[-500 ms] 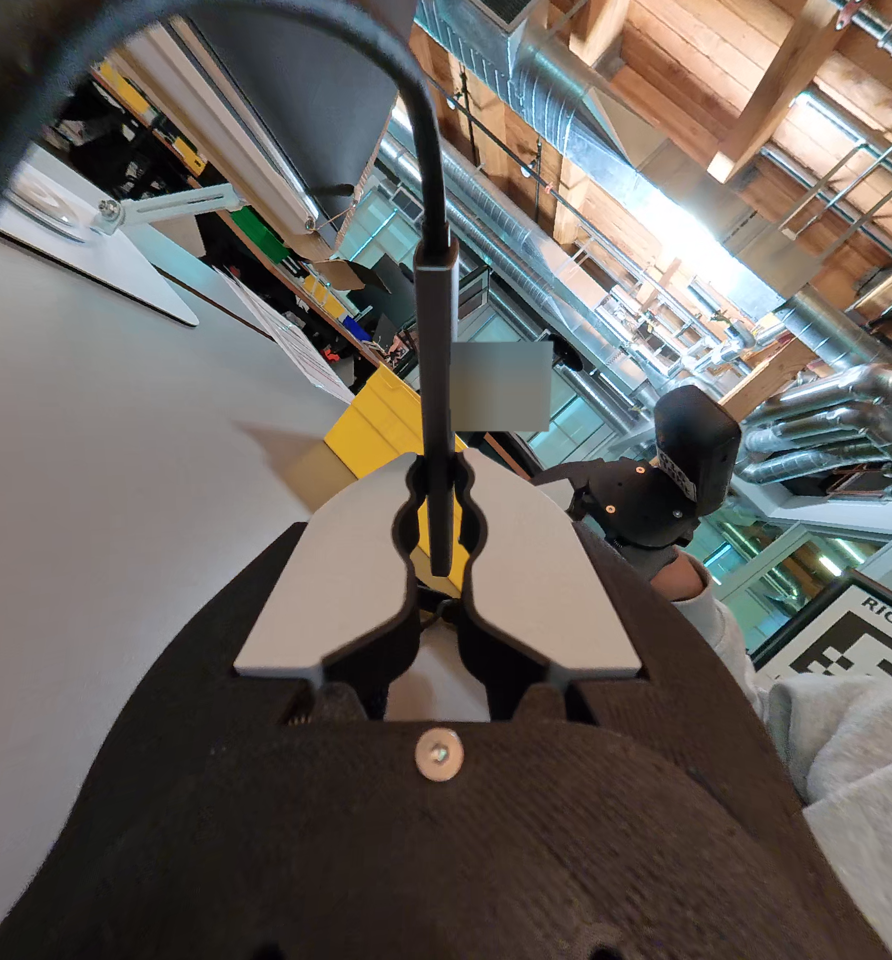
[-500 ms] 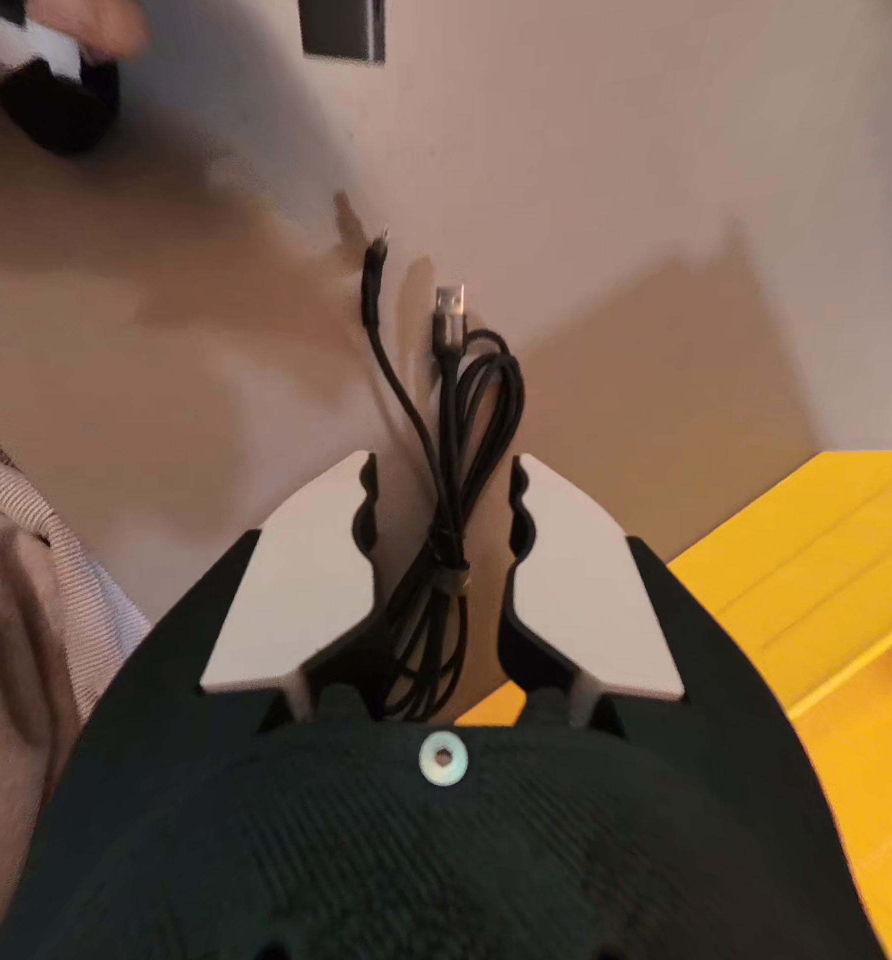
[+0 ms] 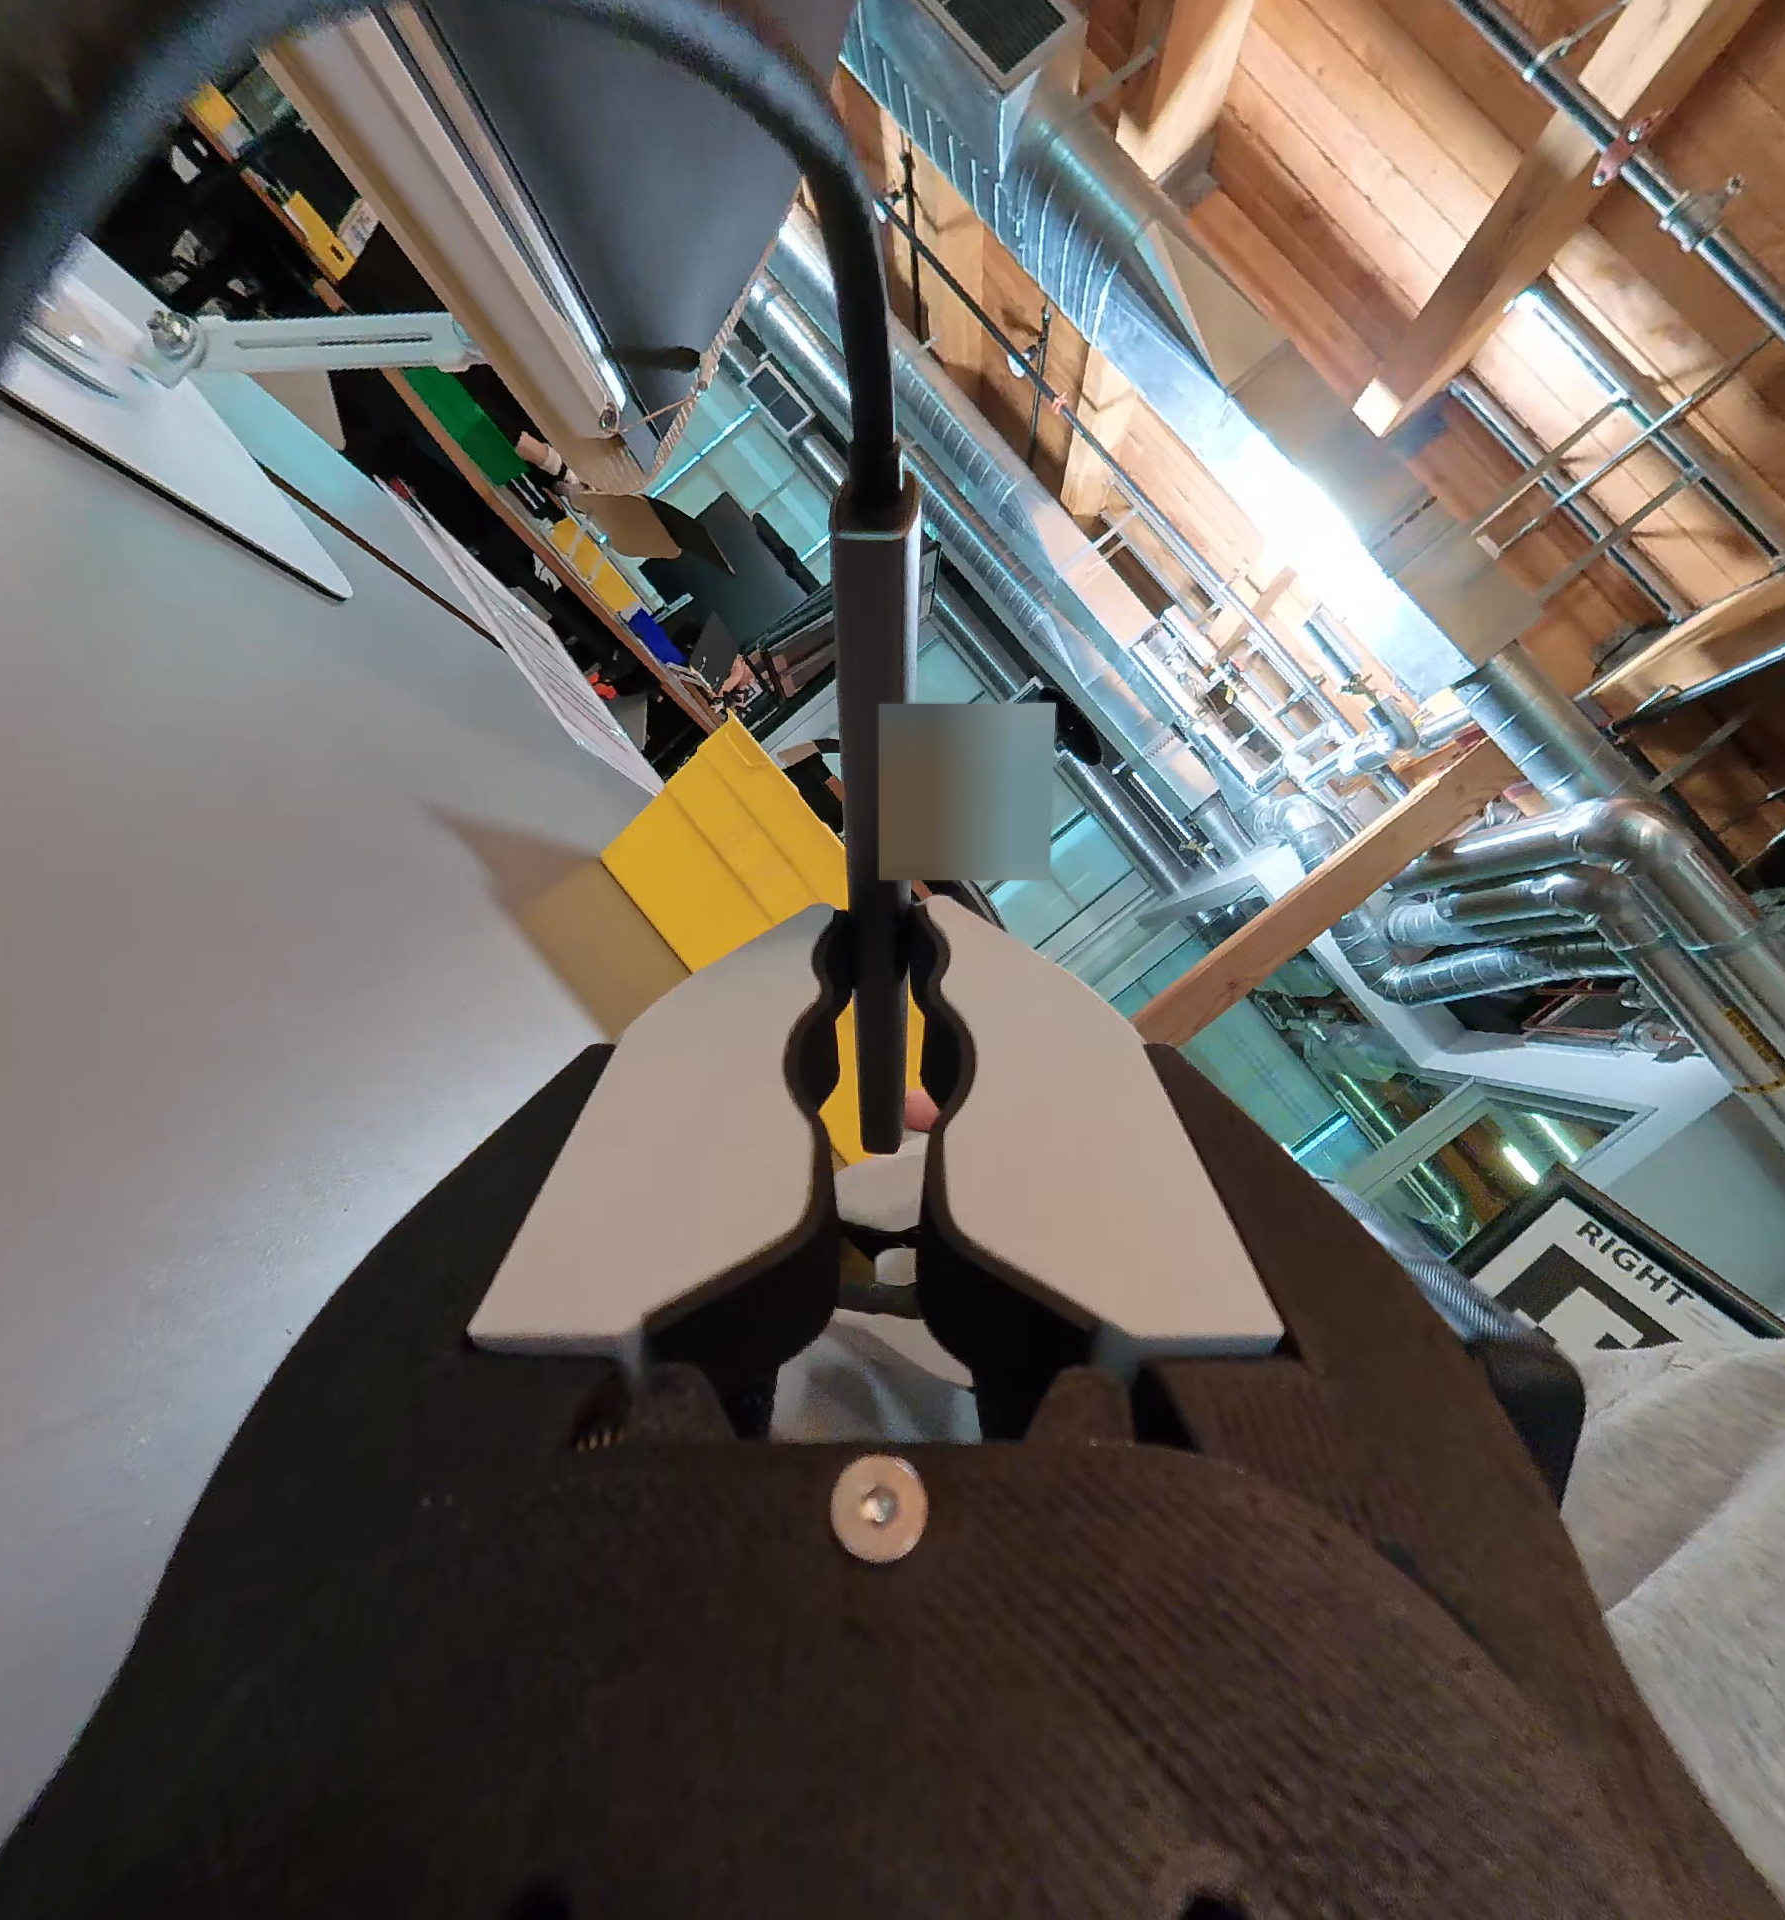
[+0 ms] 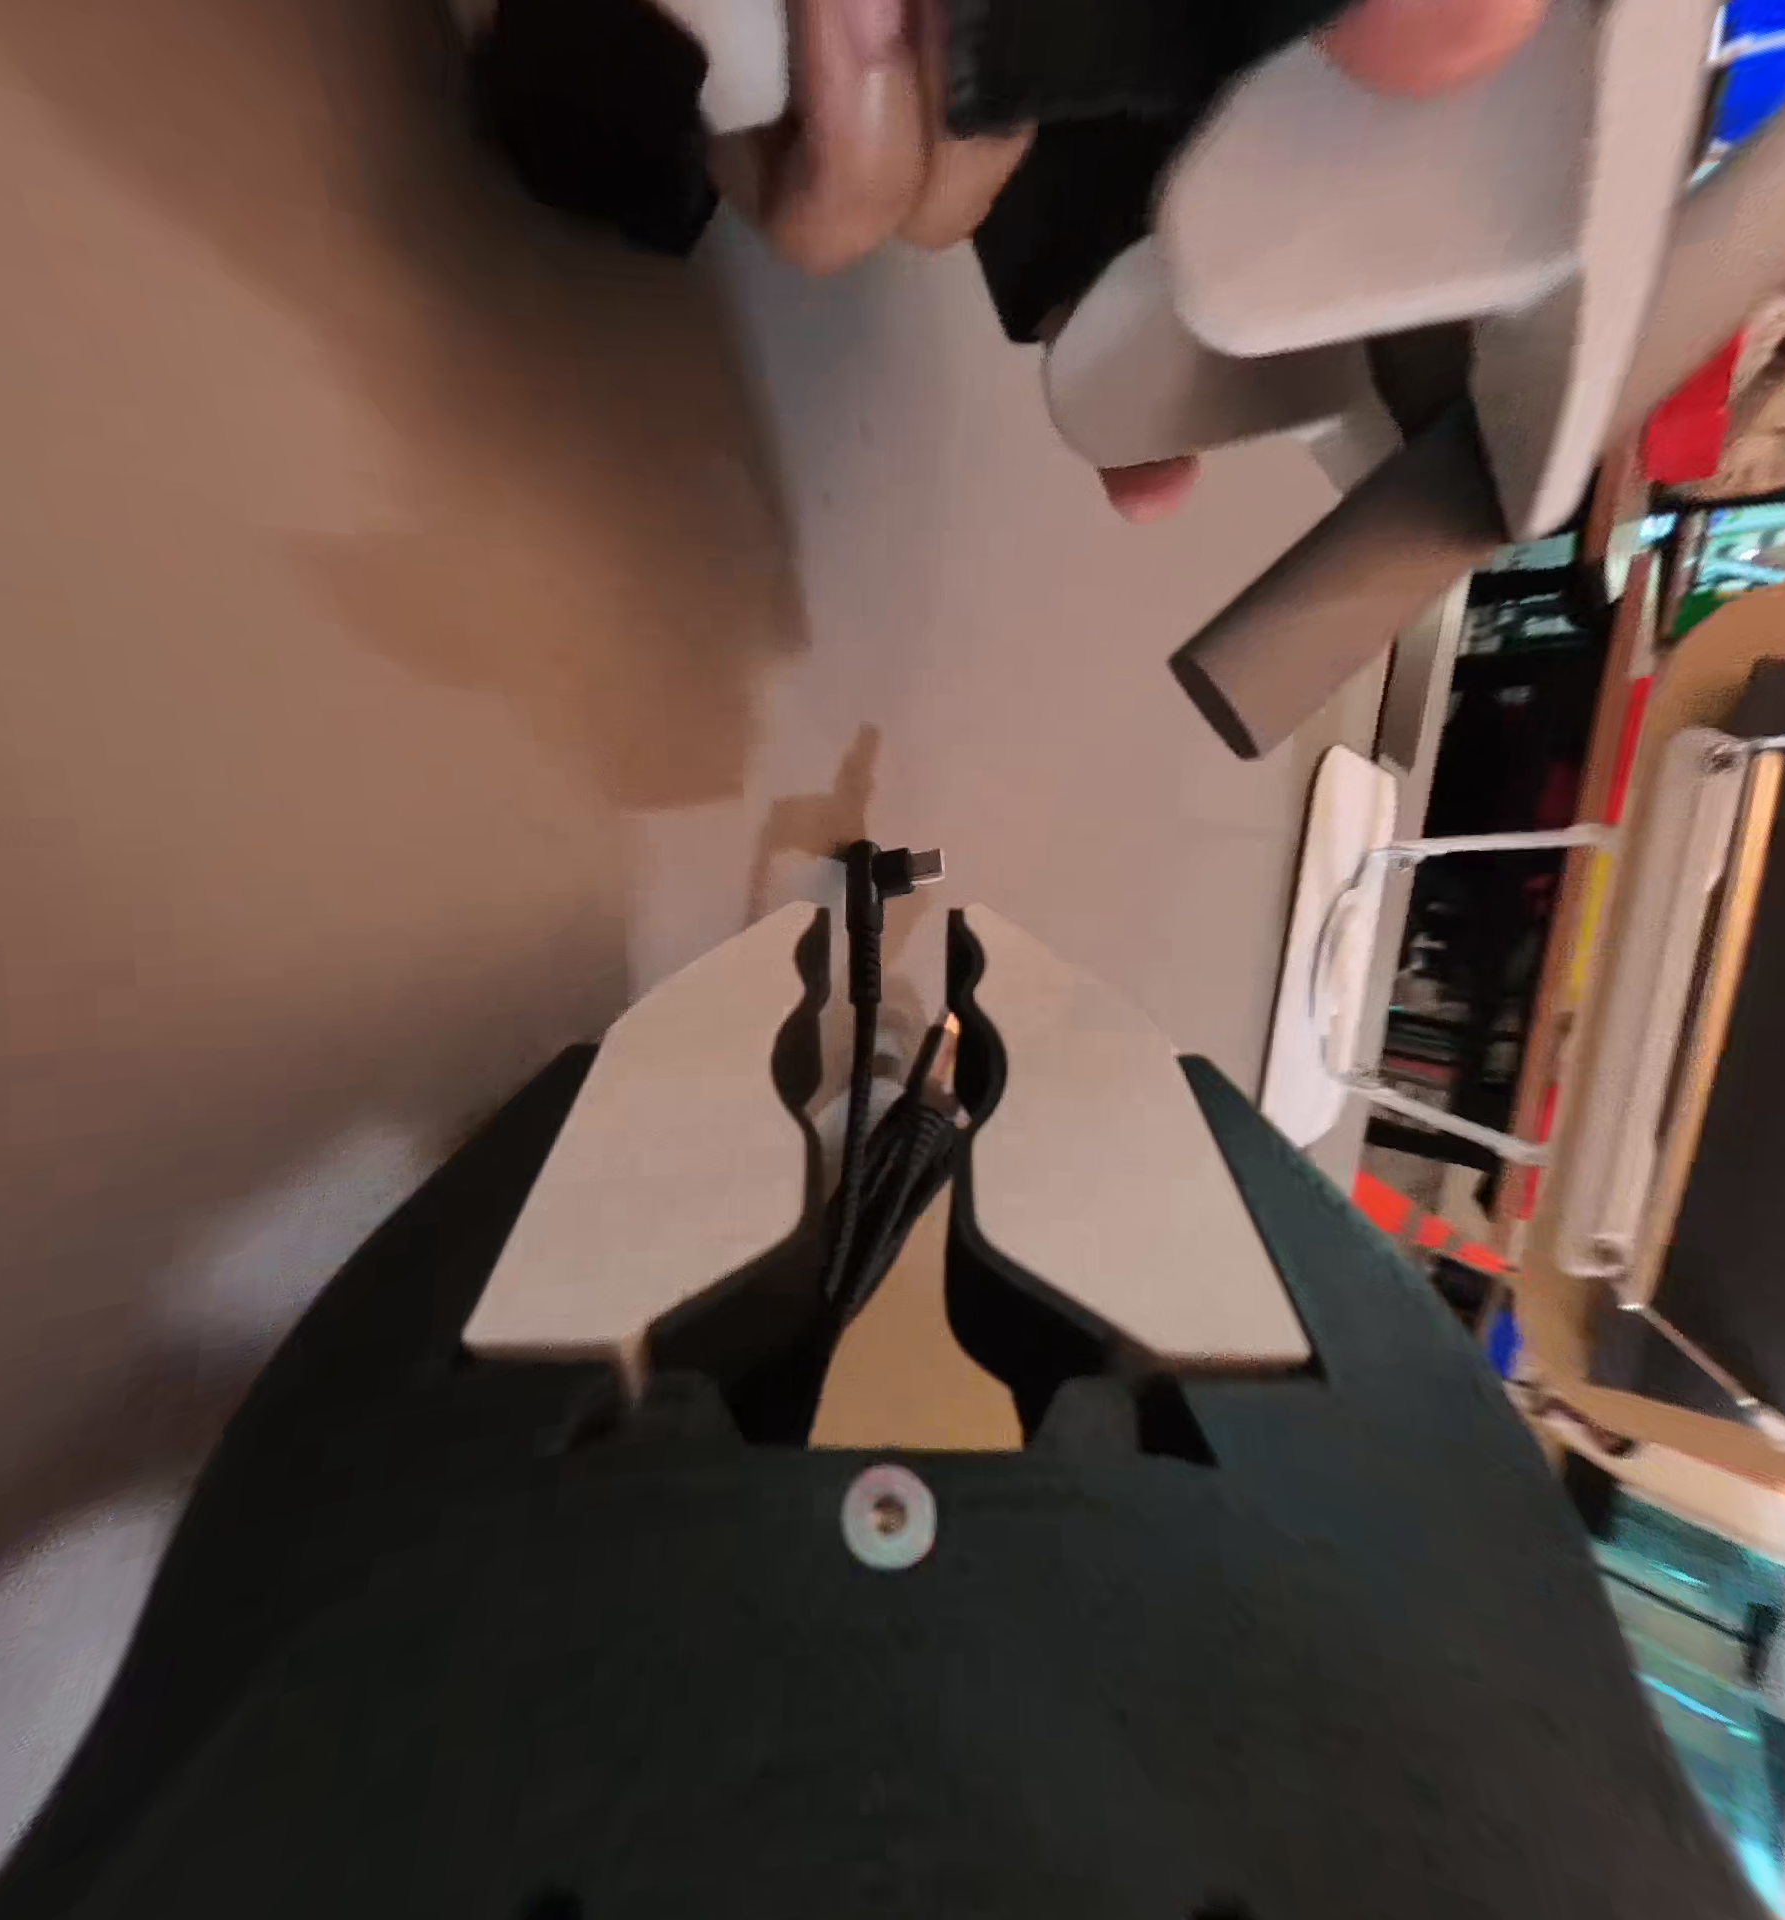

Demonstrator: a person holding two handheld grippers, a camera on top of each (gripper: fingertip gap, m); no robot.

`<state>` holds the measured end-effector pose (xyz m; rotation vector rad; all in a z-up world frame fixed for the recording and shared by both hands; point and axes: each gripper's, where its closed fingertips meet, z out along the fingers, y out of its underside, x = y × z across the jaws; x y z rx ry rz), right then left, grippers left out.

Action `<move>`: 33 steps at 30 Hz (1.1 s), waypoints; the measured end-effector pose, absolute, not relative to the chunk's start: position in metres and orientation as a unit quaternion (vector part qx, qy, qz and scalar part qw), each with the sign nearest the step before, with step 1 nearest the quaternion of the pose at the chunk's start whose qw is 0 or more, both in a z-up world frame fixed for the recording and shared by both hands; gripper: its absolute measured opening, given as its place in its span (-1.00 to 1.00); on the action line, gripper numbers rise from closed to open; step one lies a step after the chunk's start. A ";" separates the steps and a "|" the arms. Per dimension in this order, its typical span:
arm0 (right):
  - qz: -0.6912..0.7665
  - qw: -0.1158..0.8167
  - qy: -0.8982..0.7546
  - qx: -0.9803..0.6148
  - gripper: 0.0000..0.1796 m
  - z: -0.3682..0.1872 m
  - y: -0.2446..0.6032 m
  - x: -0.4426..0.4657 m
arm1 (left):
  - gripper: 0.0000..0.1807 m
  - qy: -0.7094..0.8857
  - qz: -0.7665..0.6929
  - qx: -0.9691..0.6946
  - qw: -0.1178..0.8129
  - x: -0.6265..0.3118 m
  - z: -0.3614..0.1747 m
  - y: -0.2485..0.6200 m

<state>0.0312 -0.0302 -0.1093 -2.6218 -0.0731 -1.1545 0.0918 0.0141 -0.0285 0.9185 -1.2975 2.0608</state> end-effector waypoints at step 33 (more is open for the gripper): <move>0.078 0.636 0.287 -0.712 -0.92 -0.038 -0.006 0.017 | -0.89 -0.532 0.748 0.246 0.312 0.057 -0.022 -0.005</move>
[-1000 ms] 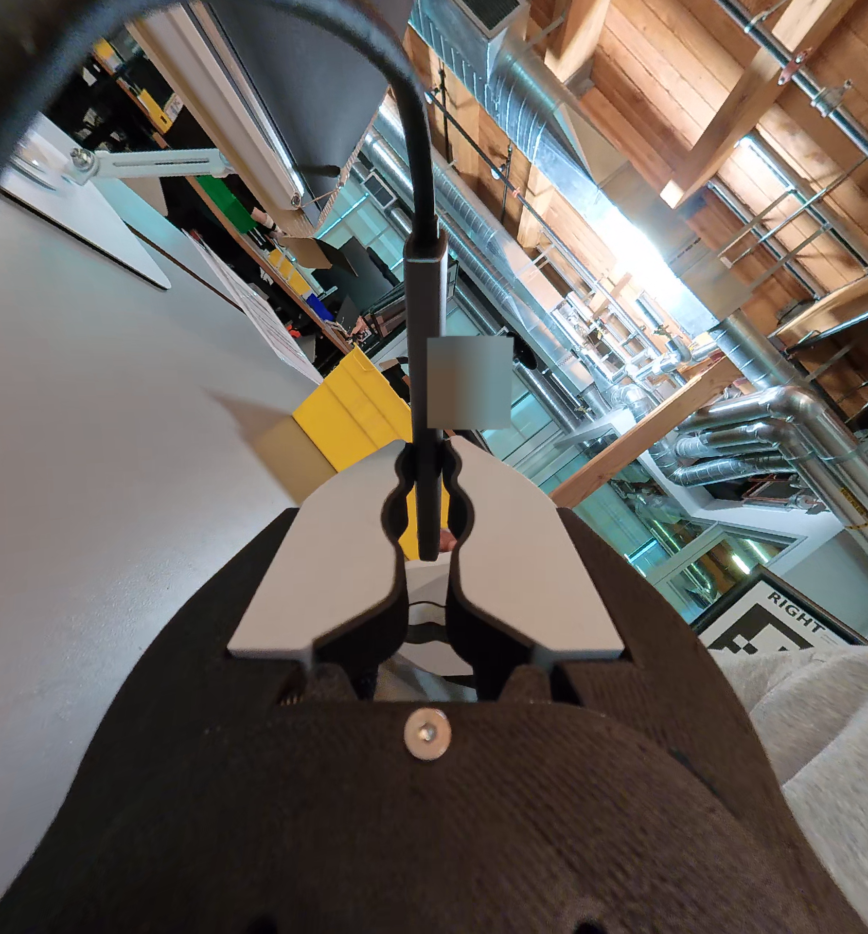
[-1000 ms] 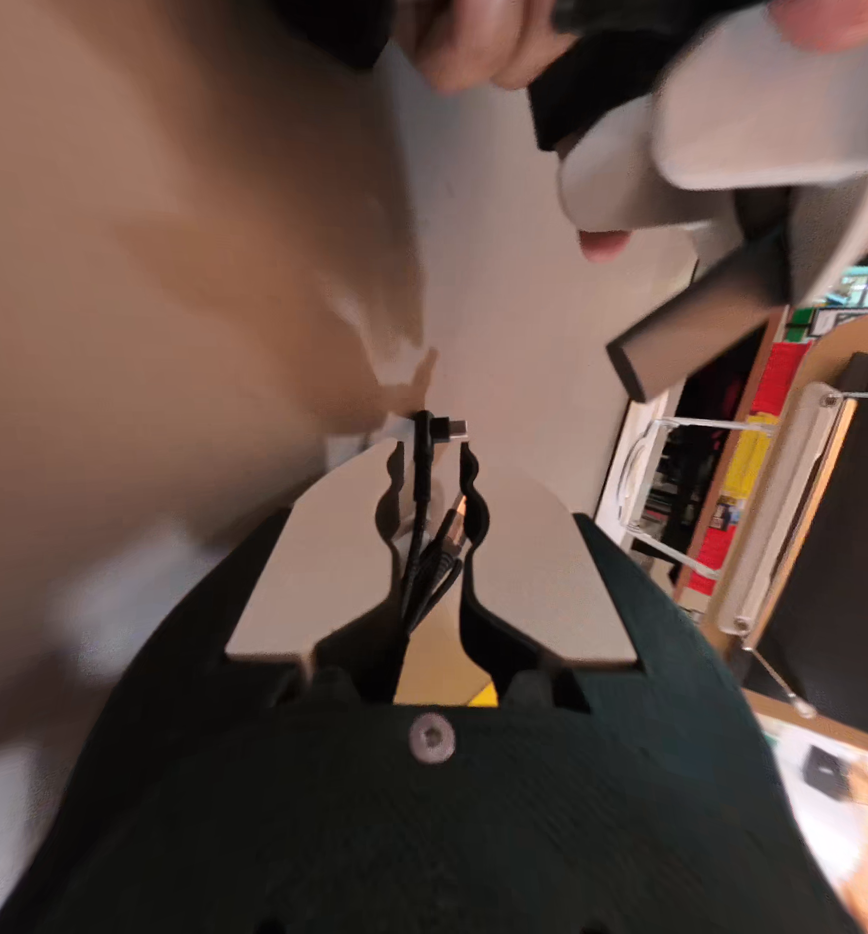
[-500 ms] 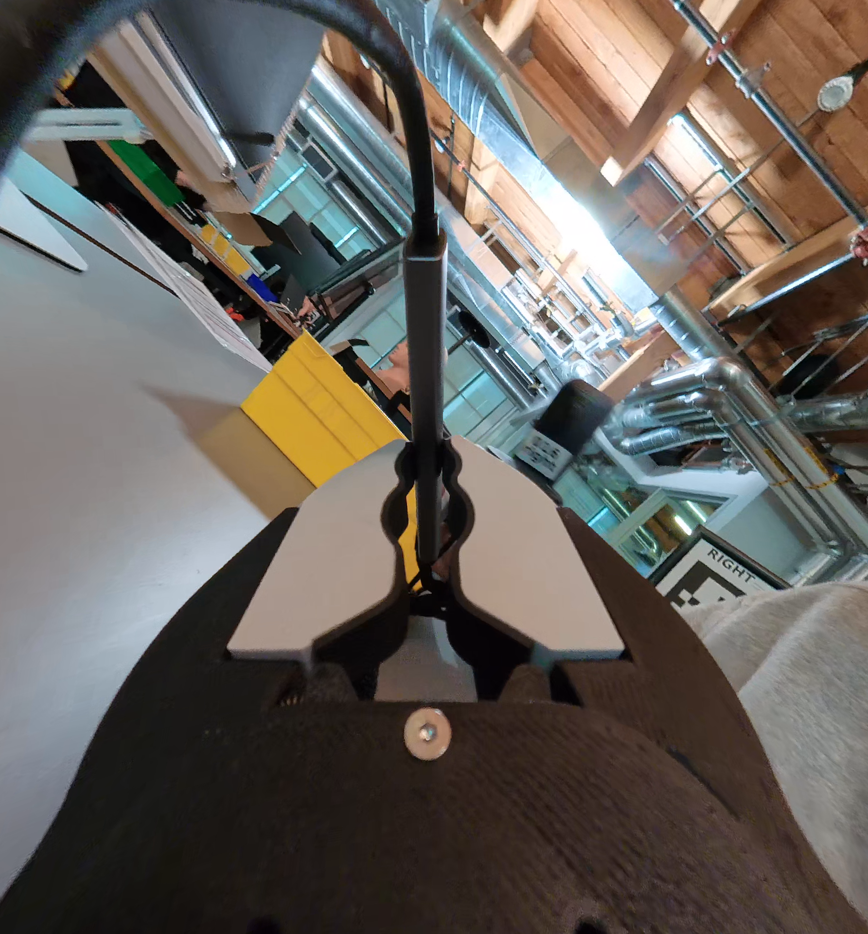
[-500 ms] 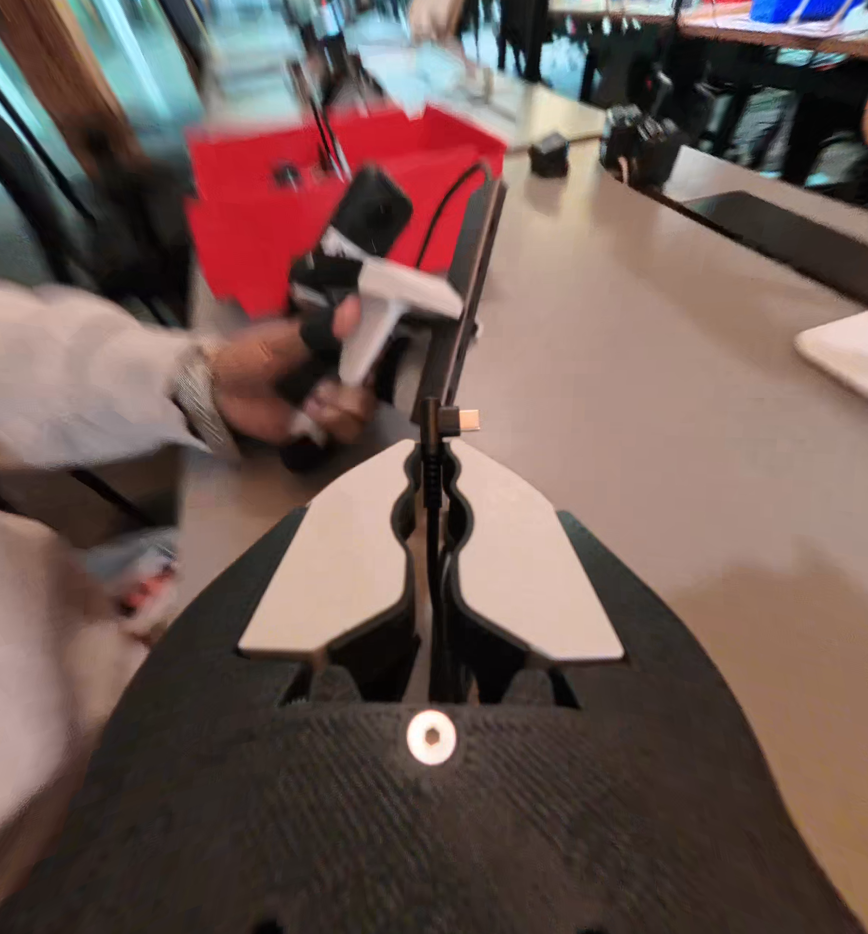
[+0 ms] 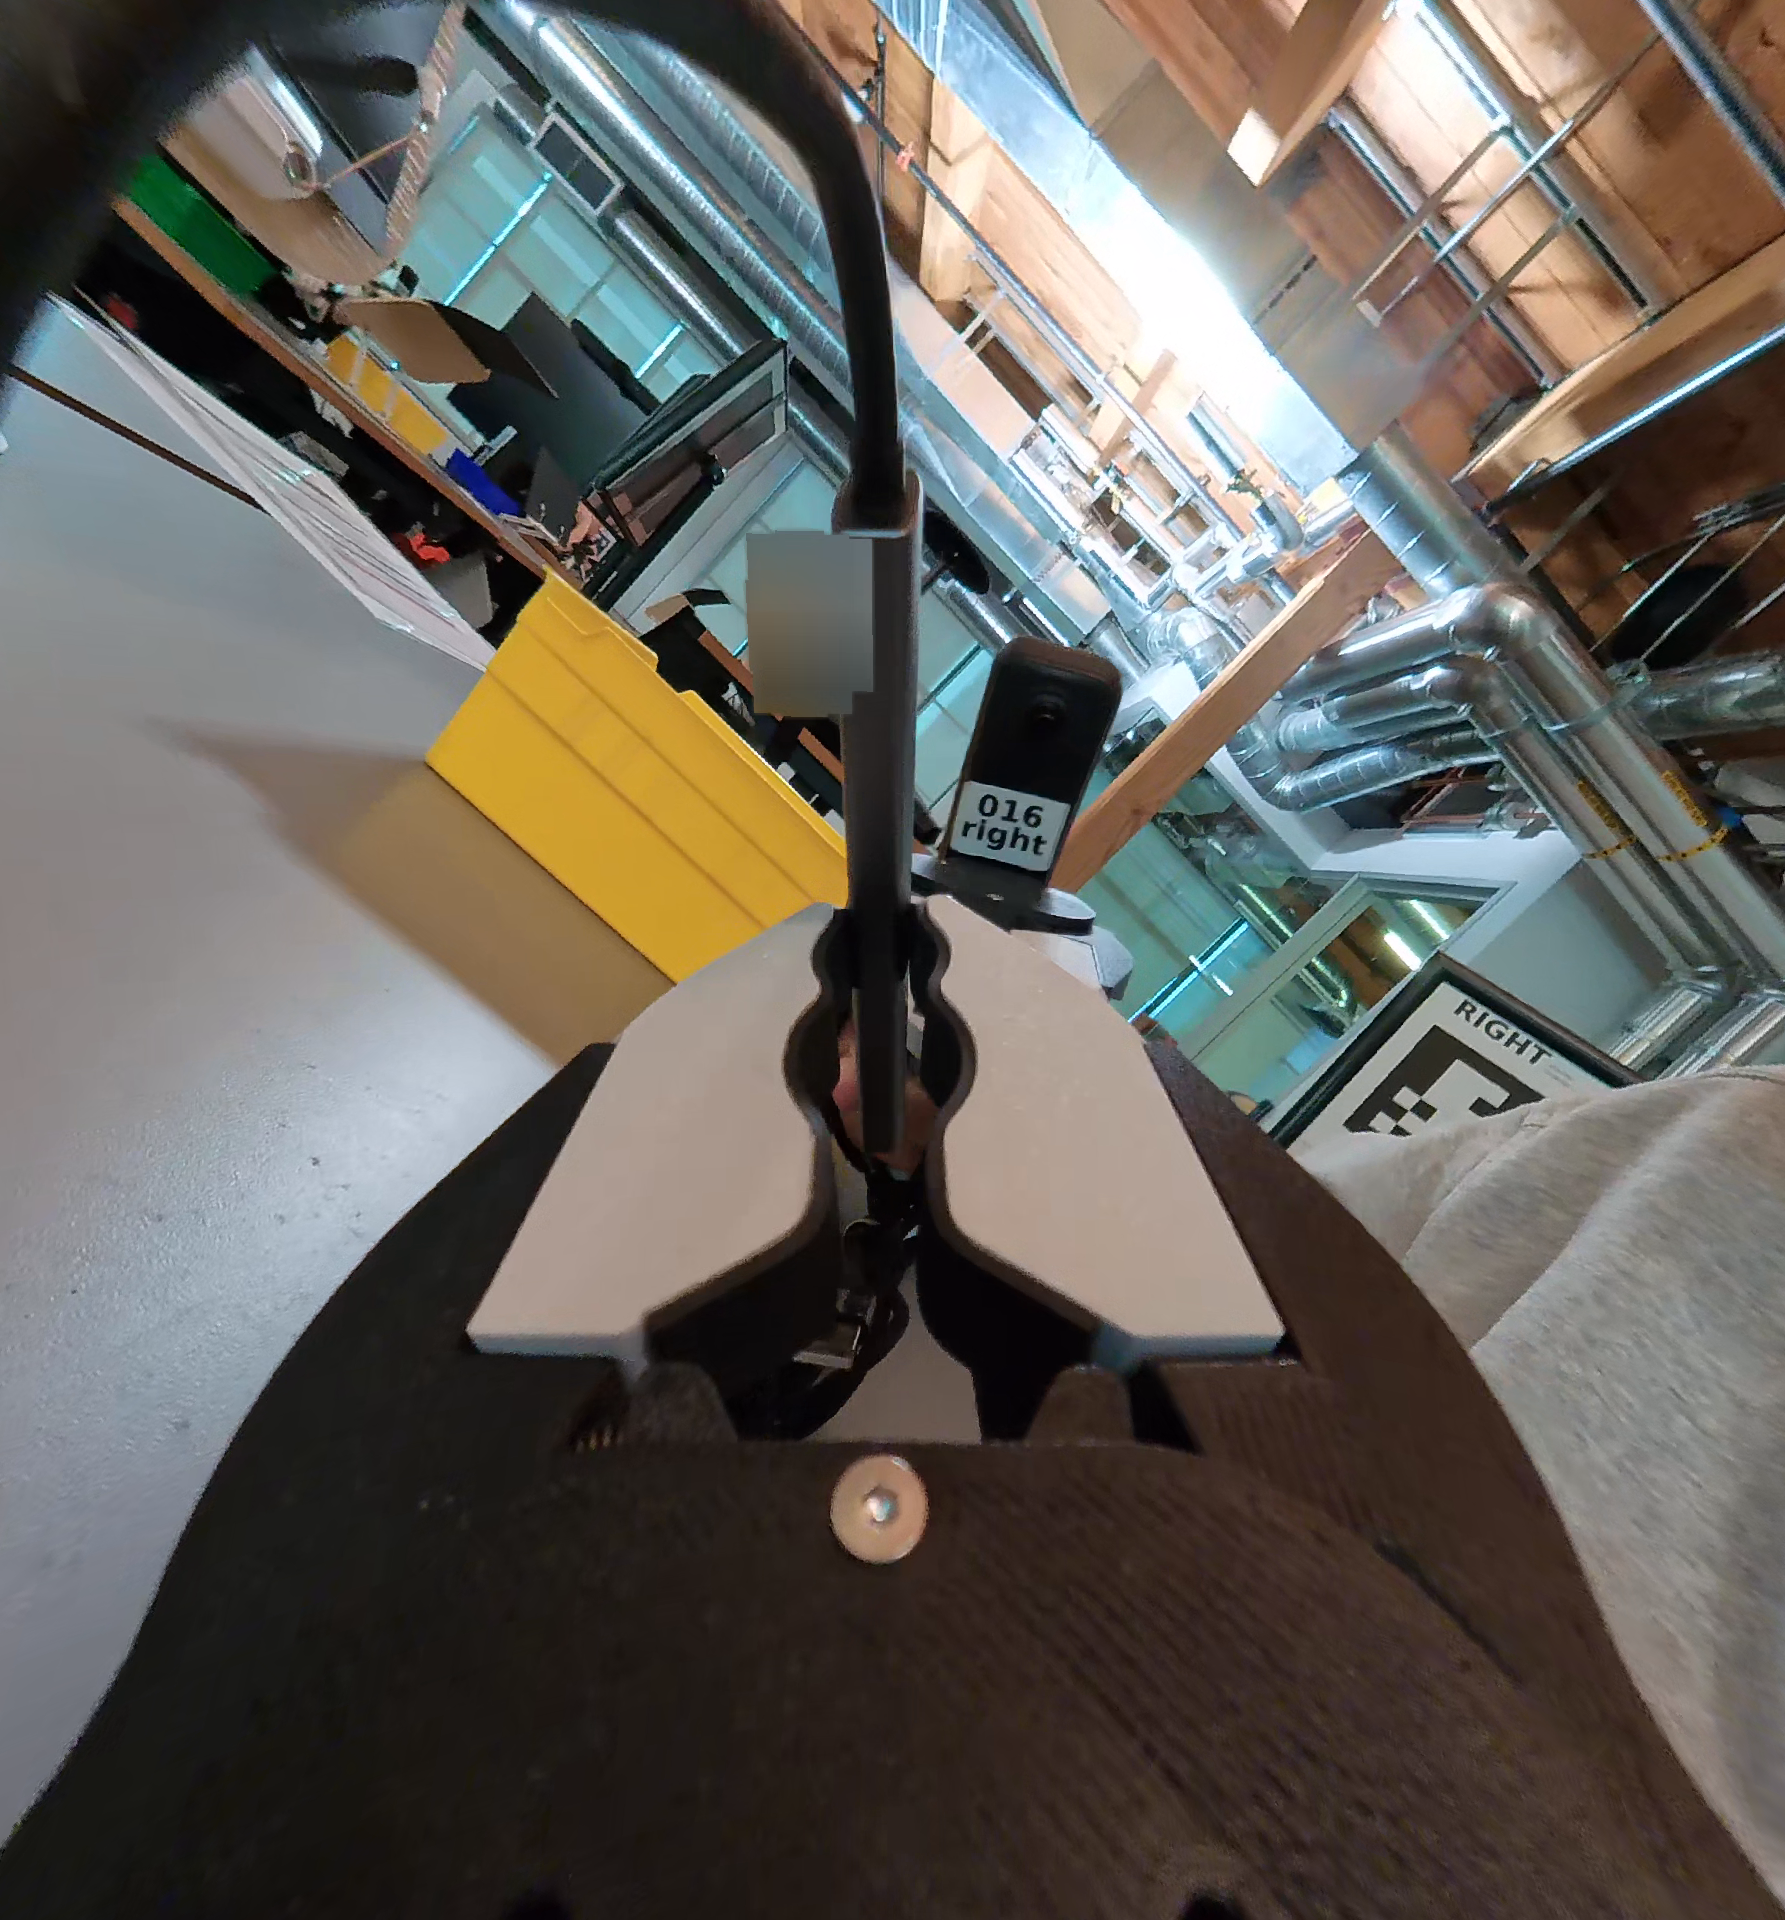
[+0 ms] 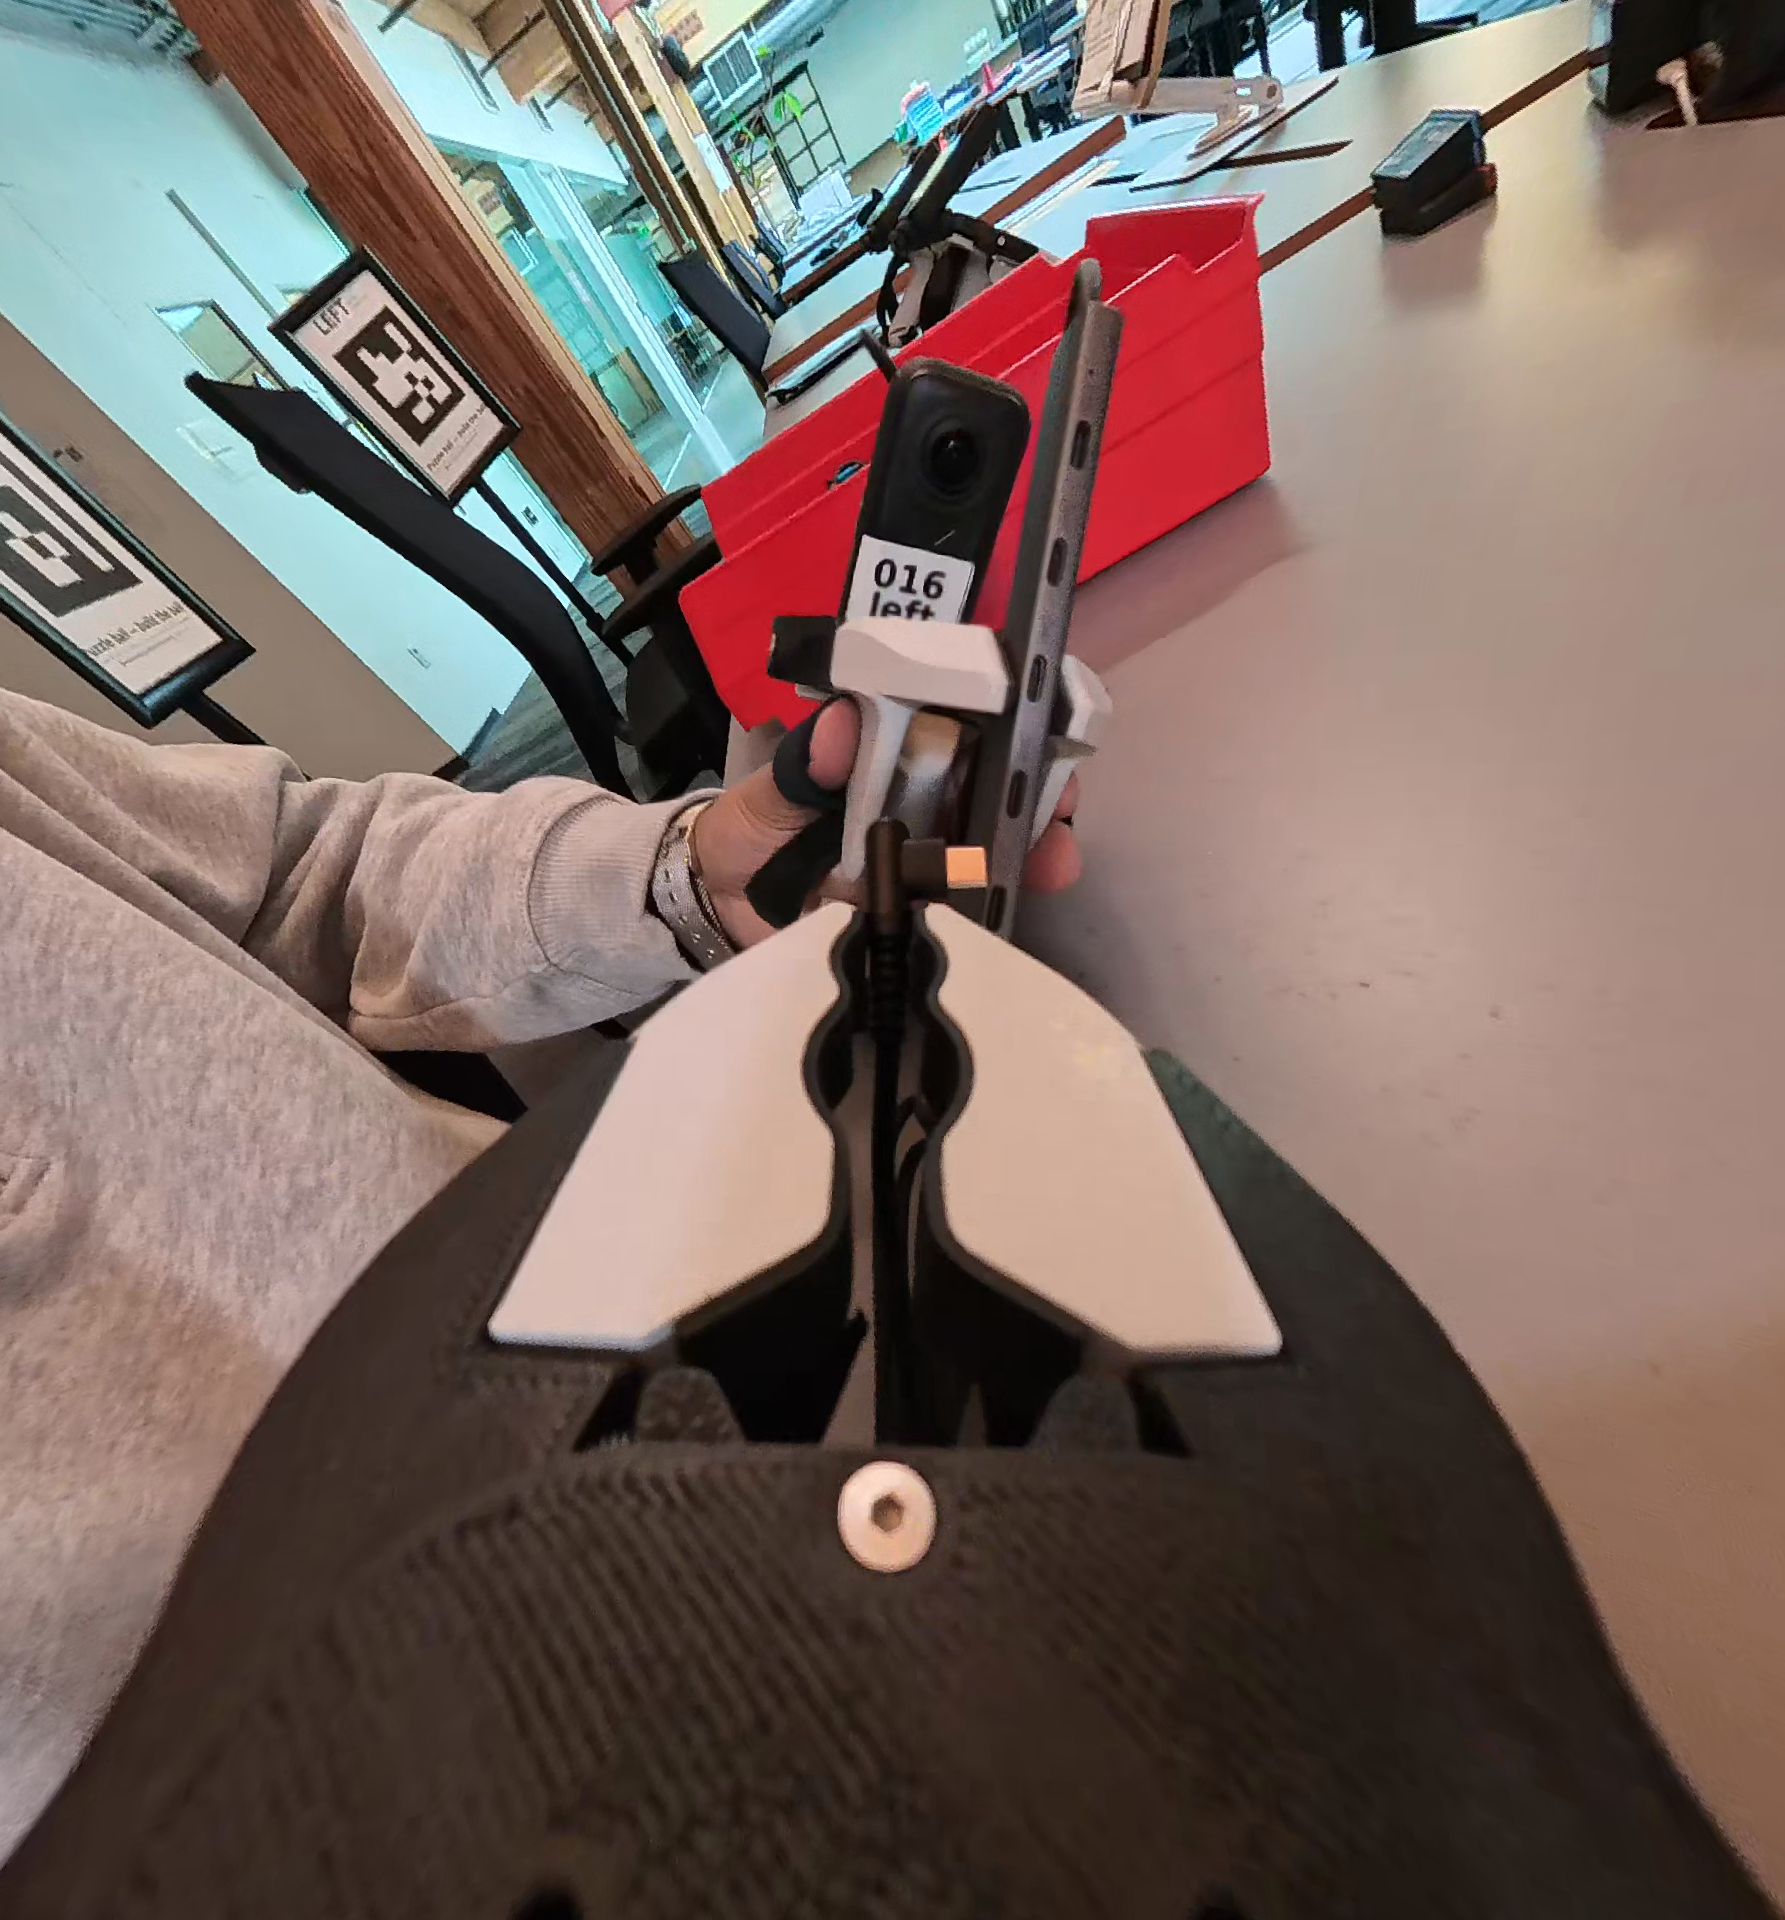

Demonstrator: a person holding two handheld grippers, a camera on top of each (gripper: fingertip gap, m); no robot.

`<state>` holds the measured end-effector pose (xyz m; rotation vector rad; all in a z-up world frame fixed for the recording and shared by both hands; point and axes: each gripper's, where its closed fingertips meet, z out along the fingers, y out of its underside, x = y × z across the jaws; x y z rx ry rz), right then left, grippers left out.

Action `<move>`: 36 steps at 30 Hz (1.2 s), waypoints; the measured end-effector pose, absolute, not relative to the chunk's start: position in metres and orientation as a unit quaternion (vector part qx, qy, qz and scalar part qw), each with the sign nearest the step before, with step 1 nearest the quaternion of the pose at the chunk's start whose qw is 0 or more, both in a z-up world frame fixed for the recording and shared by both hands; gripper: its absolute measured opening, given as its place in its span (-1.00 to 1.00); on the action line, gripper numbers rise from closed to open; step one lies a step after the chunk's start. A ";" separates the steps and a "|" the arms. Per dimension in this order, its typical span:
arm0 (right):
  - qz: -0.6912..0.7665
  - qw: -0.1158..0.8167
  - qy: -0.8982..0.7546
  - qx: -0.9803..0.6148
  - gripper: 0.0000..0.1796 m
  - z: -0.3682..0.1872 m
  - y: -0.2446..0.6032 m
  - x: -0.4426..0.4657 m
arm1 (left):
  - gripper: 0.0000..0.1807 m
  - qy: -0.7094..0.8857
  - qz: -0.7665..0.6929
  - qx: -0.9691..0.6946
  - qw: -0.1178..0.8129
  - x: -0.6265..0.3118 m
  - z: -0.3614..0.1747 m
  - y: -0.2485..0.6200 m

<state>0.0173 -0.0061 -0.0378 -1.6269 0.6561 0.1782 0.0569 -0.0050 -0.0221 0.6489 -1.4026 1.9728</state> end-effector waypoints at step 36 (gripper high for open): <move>-0.628 0.208 -0.059 -0.748 -0.91 -0.052 0.004 0.035 | -0.89 -0.577 0.695 0.323 0.283 0.055 -0.046 -0.018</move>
